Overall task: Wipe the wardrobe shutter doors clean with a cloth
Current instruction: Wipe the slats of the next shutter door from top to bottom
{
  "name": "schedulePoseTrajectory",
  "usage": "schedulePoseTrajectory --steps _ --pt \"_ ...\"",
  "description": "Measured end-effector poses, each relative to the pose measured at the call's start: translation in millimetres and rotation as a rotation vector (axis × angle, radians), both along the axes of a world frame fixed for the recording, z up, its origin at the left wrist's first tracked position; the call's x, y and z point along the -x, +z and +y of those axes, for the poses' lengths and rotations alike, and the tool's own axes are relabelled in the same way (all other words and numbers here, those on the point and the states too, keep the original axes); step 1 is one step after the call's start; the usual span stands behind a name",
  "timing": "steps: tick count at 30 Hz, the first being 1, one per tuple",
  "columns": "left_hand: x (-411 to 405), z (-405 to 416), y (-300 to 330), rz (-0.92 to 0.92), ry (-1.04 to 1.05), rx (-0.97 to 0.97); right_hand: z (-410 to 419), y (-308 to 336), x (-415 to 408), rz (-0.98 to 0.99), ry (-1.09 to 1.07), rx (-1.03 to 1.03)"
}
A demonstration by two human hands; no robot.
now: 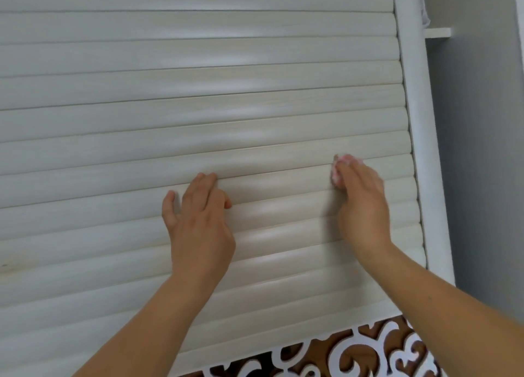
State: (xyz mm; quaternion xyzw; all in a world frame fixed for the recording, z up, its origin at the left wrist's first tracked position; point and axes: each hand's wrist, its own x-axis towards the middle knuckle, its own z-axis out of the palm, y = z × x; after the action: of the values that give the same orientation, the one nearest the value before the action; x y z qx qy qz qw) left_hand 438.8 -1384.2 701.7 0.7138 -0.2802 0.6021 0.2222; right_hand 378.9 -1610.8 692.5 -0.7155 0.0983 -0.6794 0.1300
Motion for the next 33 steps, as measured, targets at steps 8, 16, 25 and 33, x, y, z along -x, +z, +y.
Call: schedulePoseTrajectory --steps 8,16,25,33 --pt "-3 42 2 -0.027 0.006 -0.045 107 5 -42 -0.047 0.089 0.302" --pt "-16 98 4 -0.023 0.053 -0.06 177 6 -63 -0.04 0.112 0.447" --pt "-35 158 2 -0.034 0.044 -0.058 244 7 -88 0.016 0.136 0.5" --pt "-48 221 4 -0.031 0.082 -0.049 311 12 -108 0.008 0.149 0.584"
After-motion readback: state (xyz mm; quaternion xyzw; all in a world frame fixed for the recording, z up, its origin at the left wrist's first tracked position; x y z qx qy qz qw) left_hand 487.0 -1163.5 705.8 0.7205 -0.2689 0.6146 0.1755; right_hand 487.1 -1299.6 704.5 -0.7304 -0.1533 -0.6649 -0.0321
